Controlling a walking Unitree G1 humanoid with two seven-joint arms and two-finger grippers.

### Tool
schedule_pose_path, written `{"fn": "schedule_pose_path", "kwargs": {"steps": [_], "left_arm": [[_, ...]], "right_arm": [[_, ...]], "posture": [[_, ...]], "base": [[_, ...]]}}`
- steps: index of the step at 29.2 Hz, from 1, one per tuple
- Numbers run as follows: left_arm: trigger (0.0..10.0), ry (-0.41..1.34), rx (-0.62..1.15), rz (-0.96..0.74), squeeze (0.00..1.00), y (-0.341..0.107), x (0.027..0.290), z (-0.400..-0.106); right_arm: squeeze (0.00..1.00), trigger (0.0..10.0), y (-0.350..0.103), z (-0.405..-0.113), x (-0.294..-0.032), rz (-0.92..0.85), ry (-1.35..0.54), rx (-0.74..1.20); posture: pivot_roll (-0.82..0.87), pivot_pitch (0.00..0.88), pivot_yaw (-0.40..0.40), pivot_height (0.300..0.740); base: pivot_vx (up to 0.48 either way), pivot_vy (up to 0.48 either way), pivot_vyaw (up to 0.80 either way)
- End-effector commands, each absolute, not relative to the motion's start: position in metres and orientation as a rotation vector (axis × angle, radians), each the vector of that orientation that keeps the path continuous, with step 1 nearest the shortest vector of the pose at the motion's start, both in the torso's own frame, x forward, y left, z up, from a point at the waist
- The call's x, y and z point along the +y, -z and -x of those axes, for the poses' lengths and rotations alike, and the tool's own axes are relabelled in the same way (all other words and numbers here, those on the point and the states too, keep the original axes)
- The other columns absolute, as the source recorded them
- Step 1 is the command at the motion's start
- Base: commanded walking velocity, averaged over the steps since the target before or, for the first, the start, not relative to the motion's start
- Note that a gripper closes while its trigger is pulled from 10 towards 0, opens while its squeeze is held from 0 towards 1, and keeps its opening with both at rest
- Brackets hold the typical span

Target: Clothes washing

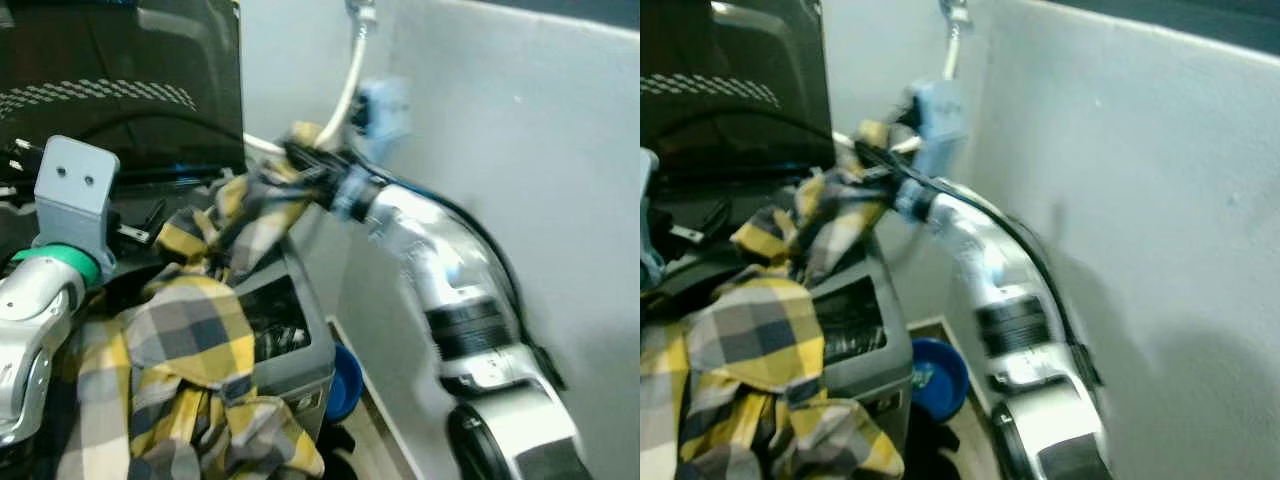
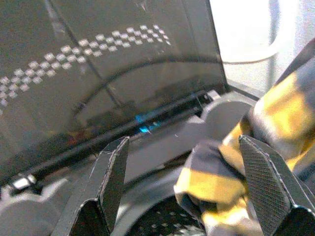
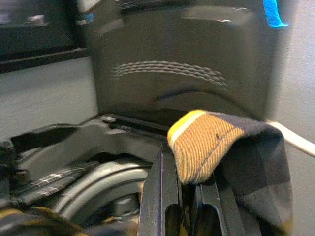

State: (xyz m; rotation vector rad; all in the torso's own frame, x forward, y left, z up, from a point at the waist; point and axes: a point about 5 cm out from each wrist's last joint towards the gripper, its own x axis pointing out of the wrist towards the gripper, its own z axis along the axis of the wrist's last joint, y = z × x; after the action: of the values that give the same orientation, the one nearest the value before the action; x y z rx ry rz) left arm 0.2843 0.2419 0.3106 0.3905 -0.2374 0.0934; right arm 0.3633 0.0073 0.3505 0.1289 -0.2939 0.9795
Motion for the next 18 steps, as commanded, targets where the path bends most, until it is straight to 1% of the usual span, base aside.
{"fn": "schedule_pose_path", "kwargs": {"steps": [1,2,3,4,5,6,11,12,14,15,18], "left_arm": [[10.0,-0.102,-0.238,-0.415,0.0,-0.312,0.241,-0.283],[10.0,-0.106,-0.246,-0.443,0.0,-0.315,0.241,-0.281],[10.0,-0.108,-0.249,-0.46,0.0,-0.317,0.241,-0.28],[10.0,-0.108,-0.249,-0.46,0.0,-0.317,0.241,-0.28],[10.0,-0.126,-0.252,-0.492,0.0,-0.319,0.243,-0.277],[10.0,-0.156,-0.249,-0.517,0.0,-0.321,0.246,-0.274],[10.0,-0.231,-0.251,-0.549,0.0,-0.325,0.254,-0.265],[10.0,-0.253,-0.255,-0.56,0.0,-0.327,0.257,-0.262],[10.0,-0.262,-0.259,-0.563,0.0,-0.328,0.257,-0.26],[10.0,-0.261,-0.26,-0.568,0.0,-0.329,0.257,-0.259],[10.0,-0.257,-0.259,-0.571,0.0,-0.329,0.256,-0.26]], "right_arm": [[0.0,10.0,-0.352,-0.363,0.018,-0.105,-1.007,-0.297],[0.0,10.0,-0.358,-0.36,0.035,-0.106,-1.038,-0.294],[0.0,10.0,-0.36,-0.358,0.045,-0.106,-1.056,-0.291],[0.0,10.0,-0.36,-0.358,0.045,-0.106,-1.056,-0.291],[0.0,10.0,-0.363,-0.355,0.055,-0.127,-1.073,-0.281],[0.0,10.0,-0.363,-0.354,0.06,-0.138,-1.075,-0.269],[0.0,10.0,-0.354,-0.356,0.066,-0.132,-1.056,-0.218],[0.68,10.0,-0.348,-0.358,0.066,-0.121,-1.042,-0.196],[0.68,10.0,-0.343,-0.36,0.065,-0.117,-1.018,-0.174],[1.0,10.0,-0.34,-0.363,0.065,-0.118,-0.999,-0.159],[1.0,10.0,-0.338,-0.365,0.065,-0.113,-0.969,-0.16]], "posture": [[0.03,0.059,-0.033,0.74],[0.04,0.06,-0.042,0.74],[0.05,0.061,-0.05,0.74],[0.05,0.061,-0.05,0.74],[0.05,0.061,-0.054,0.74],[0.06,0.064,-0.076,0.74],[0.08,0.067,-0.092,0.74],[0.08,0.067,-0.092,0.74],[0.08,0.067,-0.092,0.74],[0.08,0.065,-0.097,0.74],[0.08,0.063,-0.093,0.74]], "base": [[0.0,0.0,0.0],[0.0,0.0,0.0],[0.0,0.0,0.0],[0.0,0.0,0.0],[0.0,0.0,0.0],[0.0,0.0,0.0],[0.0,0.0,0.0],[0.0,0.0,0.0],[0.0,0.0,0.0],[0.0,0.0,0.0],[0.0,0.0,0.0]]}}
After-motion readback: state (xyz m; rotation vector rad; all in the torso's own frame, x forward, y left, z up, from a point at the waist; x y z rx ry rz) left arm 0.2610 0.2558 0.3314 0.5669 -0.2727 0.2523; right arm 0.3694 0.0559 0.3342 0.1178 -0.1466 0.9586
